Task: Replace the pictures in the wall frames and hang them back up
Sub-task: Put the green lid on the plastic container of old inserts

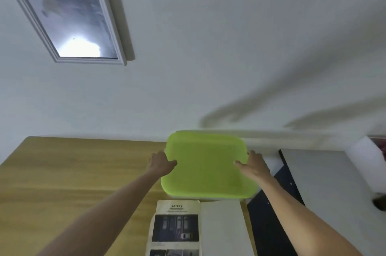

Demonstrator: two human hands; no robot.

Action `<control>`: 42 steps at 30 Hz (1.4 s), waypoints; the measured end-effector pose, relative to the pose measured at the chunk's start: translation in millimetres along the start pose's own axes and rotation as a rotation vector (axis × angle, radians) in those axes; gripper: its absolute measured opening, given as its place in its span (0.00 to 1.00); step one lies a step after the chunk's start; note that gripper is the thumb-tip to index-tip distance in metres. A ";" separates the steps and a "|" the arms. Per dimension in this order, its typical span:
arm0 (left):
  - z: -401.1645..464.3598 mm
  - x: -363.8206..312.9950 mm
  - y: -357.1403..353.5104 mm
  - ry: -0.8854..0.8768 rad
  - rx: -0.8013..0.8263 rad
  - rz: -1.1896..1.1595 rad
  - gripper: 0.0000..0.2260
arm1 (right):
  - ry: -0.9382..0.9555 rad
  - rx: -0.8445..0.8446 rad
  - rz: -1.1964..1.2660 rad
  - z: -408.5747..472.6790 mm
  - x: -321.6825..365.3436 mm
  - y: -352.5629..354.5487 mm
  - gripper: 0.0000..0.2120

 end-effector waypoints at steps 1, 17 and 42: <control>0.0 4.0 -6.9 0.013 0.003 0.003 0.23 | -0.027 0.008 -0.007 3.5 -11.4 -5.1 0.38; -3.5 33.7 -33.2 0.218 -0.090 -0.367 0.25 | -0.157 0.096 0.262 36.5 -55.7 -30.0 0.21; -1.8 155.0 68.8 0.122 -0.115 -0.717 0.26 | 0.027 0.101 0.553 -27.8 84.8 -86.7 0.38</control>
Point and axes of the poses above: each hand's wrist, its own z-axis towards the middle knuckle, its own y-axis out of the back of the hand, x = y × z, the point moved 10 cm from there along z, towards the middle knuckle, and after that the axes turned 2 degrees about -y, right-handed, at the moved point
